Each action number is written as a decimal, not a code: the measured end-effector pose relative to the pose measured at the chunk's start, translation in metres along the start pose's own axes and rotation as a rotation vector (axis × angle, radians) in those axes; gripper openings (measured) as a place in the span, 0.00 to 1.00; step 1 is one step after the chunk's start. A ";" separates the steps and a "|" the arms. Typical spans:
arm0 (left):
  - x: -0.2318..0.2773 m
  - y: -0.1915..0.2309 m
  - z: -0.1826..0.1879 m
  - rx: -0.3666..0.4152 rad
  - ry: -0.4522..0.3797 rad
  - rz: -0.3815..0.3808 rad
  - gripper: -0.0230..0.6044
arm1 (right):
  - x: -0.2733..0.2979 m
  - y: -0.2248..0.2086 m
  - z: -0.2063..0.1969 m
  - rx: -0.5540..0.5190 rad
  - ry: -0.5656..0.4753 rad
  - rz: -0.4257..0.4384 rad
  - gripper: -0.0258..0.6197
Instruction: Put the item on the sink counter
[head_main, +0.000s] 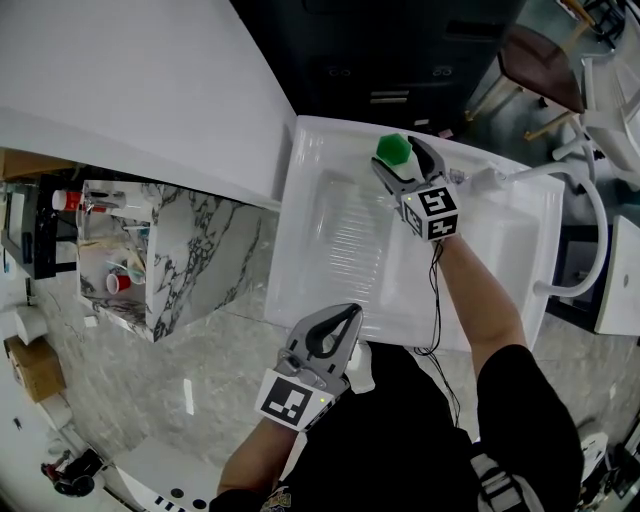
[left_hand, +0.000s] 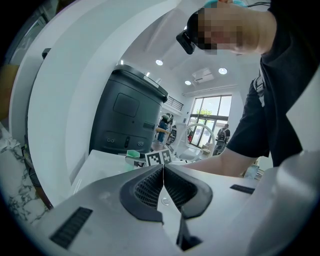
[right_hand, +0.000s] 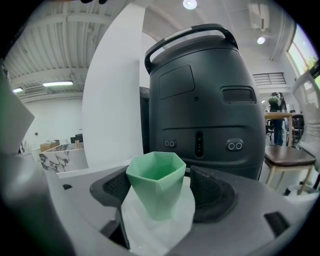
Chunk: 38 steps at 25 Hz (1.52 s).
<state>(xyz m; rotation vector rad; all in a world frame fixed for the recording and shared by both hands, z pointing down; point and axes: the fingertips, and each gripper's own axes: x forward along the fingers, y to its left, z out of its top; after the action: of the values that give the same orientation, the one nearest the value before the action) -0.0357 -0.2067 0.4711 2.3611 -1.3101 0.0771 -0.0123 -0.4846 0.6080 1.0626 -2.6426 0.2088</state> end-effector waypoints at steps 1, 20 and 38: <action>-0.001 -0.001 -0.001 0.008 0.000 -0.002 0.06 | 0.000 0.000 0.001 -0.003 0.000 0.002 0.66; -0.028 -0.016 0.003 0.034 -0.032 -0.031 0.06 | -0.051 0.014 0.027 -0.008 -0.063 -0.048 0.67; -0.094 -0.040 0.030 0.158 -0.100 -0.140 0.06 | -0.161 0.112 0.103 -0.091 -0.167 -0.064 0.17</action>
<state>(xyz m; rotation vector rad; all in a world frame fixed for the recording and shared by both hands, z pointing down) -0.0591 -0.1257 0.4062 2.6149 -1.2191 0.0202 -0.0004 -0.3231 0.4566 1.1784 -2.7289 -0.0145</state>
